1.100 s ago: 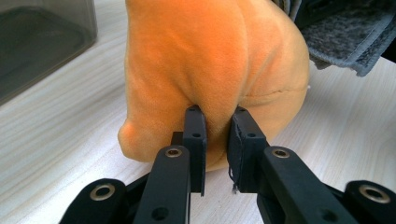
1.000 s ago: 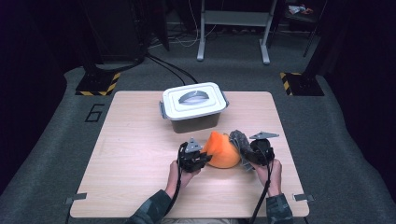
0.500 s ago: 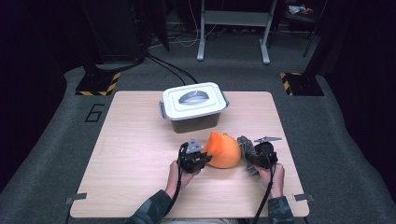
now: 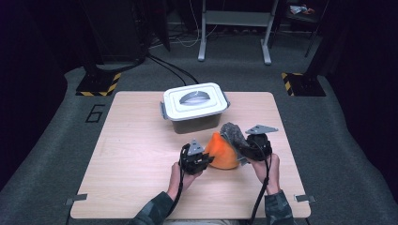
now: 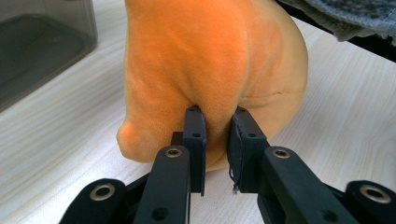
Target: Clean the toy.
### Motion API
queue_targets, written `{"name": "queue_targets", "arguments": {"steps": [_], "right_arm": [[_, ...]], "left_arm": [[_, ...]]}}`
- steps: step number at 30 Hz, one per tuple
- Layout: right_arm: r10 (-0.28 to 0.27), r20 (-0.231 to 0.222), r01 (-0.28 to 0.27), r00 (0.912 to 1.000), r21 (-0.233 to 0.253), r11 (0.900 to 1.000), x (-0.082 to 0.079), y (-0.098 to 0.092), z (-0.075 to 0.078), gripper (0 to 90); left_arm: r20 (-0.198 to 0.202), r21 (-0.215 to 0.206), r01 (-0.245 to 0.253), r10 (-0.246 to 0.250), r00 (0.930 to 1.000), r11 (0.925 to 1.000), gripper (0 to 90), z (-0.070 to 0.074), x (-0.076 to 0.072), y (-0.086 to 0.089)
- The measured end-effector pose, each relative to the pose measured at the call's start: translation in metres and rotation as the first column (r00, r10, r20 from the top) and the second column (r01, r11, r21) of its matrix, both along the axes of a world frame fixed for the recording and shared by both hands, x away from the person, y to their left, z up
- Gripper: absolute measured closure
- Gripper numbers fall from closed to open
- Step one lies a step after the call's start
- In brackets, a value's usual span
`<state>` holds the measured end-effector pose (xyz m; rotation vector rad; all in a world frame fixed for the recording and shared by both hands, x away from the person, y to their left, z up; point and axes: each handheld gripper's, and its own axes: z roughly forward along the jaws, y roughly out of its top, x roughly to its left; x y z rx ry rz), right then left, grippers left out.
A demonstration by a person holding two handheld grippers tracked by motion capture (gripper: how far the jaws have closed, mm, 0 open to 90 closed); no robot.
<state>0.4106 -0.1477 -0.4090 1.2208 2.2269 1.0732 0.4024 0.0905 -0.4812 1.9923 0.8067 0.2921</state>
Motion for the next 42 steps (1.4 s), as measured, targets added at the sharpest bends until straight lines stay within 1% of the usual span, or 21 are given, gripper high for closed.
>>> {"name": "queue_targets", "arguments": {"steps": [3,4,5,9,10,12,13,18,19,21,23,25,26,27,28,30,33,36,37,40,42], "right_arm": [[0.030,0.001,-0.030,0.9995,-0.013,0.999,0.002,0.010,0.000,72.8],[0.034,-0.008,-0.034,0.9994,-0.014,0.999,0.003,0.013,-0.001,72.8],[0.043,-0.006,-0.043,0.9991,-0.024,0.999,0.005,0.015,-0.002,72.8],[0.048,-0.012,-0.049,0.9988,-0.025,0.999,0.008,0.015,-0.007,73.0],[0.043,-0.015,-0.044,0.9989,-0.019,0.999,0.008,0.013,-0.008,73.0],[0.025,-0.015,-0.025,0.9996,-0.029,0.999,0.008,0.010,-0.010,72.9],[0.018,-0.015,-0.018,0.9997,-0.031,0.999,0.008,0.007,-0.012,72.9],[-0.020,-0.038,0.019,0.9991,-0.012,1.000,0.007,-0.004,-0.020,72.9],[-0.030,-0.042,0.030,0.9986,-0.020,0.999,0.007,-0.007,-0.023,72.9],[-0.047,-0.047,0.046,0.9978,-0.023,0.999,0.008,-0.011,-0.026,73.0],[-0.071,-0.067,0.070,0.9953,-0.022,0.997,0.006,-0.017,-0.032,73.0],[-0.107,-0.077,0.104,0.9913,-0.038,0.994,0.006,-0.022,-0.040,73.0],[-0.121,-0.089,0.117,0.9887,-0.039,0.992,0.005,-0.024,-0.045,73.0],[-0.129,-0.110,0.127,0.9855,-0.029,0.991,0.005,-0.027,-0.049,73.1],[-0.128,-0.118,0.127,0.9846,-0.023,0.992,0.005,-0.029,-0.054,73.1],[-0.143,-0.133,0.140,0.9807,-0.032,0.990,0.005,-0.031,-0.061,73.1],[-0.153,-0.163,0.142,0.9748,-0.075,0.987,0.007,-0.031,-0.073,73.0],[-0.154,-0.195,0.142,0.9686,-0.071,0.987,0.010,-0.033,-0.084,72.9],[-0.158,-0.209,0.148,0.9652,-0.059,0.987,0.011,-0.034,-0.086,72.9],[-0.152,-0.213,0.146,0.9651,-0.044,0.988,0.013,-0.035,-0.092,72.8],[-0.160,-0.208,0.153,0.9649,-0.050,0.987,0.013,-0.037,-0.089,72.8]], "left_arm": [[-0.003,0.001,0.000,0.000,1.0000,1.0000,78.4,0.000,0.002,0.001],[-0.008,-0.002,-0.003,0.003,1.0000,1.0000,78.4,-0.001,0.002,0.001],[-0.013,0.000,-0.003,0.003,0.9999,1.0000,78.4,-0.001,0.003,0.002],[-0.016,0.001,-0.002,0.002,0.9999,1.0000,78.5,-0.002,0.004,0.002],[-0.016,0.003,-0.003,0.003,0.9999,1.0000,78.5,-0.002,0.004,0.002],[-0.027,0.006,-0.012,0.012,0.9996,0.9999,78.7,-0.003,0.005,0.003],[-0.026,0.003,-0.015,0.015,0.9996,0.9999,78.7,-0.004,0.005,0.004],[-0.028,0.004,-0.014,0.014,0.9995,0.9999,78.7,-0.004,0.006,0.004],[-0.035,-0.004,-0.017,0.017,0.9992,0.9998,78.7,-0.004,0.006,0.004],[-0.033,-0.003,-0.020,0.020,0.9992,0.9998,78.7,-0.005,0.007,0.004],[-0.037,-0.005,-0.019,0.019,0.9991,0.9998,78.7,-0.005,0.007,0.005],[-0.041,-0.007,-0.018,0.018,0.9990,0.9998,78.7,-0.005,0.007,0.005],[-0.042,-0.010,-0.017,0.017,0.9990,0.9998,78.7,-0.005,0.007,0.005],[-0.041,-0.010,-0.016,0.016,0.9990,0.9998,78.7,-0.005,0.007,0.005],[-0.040,-0.010,-0.016,0.016,0.9991,0.9998,78.7,-0.005,0.007,0.005],[-0.041,-0.016,-0.016,0.016,0.9990,0.9997,78.7,-0.006,0.008,0.005],[-0.035,-0.025,-0.023,0.022,0.9991,0.9994,78.7,-0.007,0.007,0.006],[-0.038,-0.034,-0.024,0.023,0.9990,0.9991,78.6,-0.008,0.007,0.006],[-0.038,-0.036,-0.028,0.027,0.9989,0.9990,78.7,-0.008,0.007,0.006],[-0.035,-0.034,-0.027,0.026,0.9990,0.9991,78.6,-0.008,0.008,0.007],[-0.040,-0.038,-0.027,0.026,0.9989,0.9989,78.5,-0.008,0.008,0.007]]}}
